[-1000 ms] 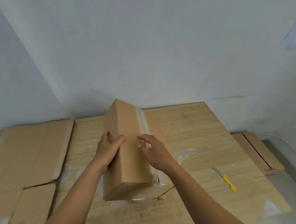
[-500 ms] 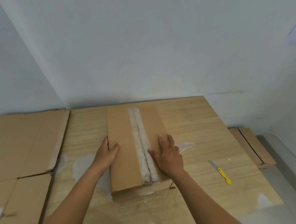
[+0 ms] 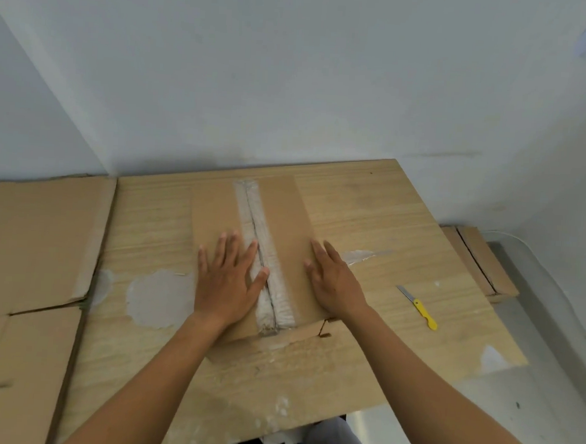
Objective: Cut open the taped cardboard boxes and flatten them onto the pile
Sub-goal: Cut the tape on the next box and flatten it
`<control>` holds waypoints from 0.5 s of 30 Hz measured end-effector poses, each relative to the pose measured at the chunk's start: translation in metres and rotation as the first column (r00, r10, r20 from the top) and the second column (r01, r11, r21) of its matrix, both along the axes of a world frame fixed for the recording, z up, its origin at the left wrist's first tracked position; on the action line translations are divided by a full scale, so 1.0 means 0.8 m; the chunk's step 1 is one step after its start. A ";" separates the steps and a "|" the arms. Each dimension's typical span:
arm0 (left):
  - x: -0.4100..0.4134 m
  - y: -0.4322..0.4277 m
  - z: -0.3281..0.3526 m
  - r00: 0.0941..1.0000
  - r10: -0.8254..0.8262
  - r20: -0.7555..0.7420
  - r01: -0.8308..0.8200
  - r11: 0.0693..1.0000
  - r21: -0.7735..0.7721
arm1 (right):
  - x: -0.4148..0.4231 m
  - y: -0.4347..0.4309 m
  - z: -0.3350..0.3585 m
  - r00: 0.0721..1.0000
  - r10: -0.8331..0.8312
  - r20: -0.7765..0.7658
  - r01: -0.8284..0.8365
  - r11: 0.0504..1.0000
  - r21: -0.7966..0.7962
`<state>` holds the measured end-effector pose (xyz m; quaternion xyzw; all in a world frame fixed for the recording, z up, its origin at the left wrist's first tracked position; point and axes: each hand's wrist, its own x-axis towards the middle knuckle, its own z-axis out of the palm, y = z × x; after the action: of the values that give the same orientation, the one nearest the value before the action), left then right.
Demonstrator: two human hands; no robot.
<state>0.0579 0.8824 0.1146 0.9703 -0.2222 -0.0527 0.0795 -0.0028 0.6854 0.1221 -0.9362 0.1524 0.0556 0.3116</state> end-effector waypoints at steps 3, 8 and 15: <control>0.000 -0.001 0.000 1.000 0.000 -0.002 0.000 1.000 0.022 | -0.015 -0.042 -0.013 0.989 -0.137 -0.046 0.134 0.988 -0.071; 0.000 0.000 -0.002 1.000 0.000 0.012 0.000 1.000 -0.005 | -0.060 -0.109 -0.036 0.921 -0.334 -0.200 0.239 0.890 -0.387; 0.000 0.000 -0.002 1.000 -0.002 0.015 0.002 1.000 0.013 | -0.096 -0.139 -0.055 0.779 -0.578 -0.245 0.414 0.766 -0.492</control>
<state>0.0576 0.8825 0.1132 0.9710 -0.2233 -0.0472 0.0715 -0.0793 0.5744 0.0780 -0.8744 0.4650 0.1174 0.0744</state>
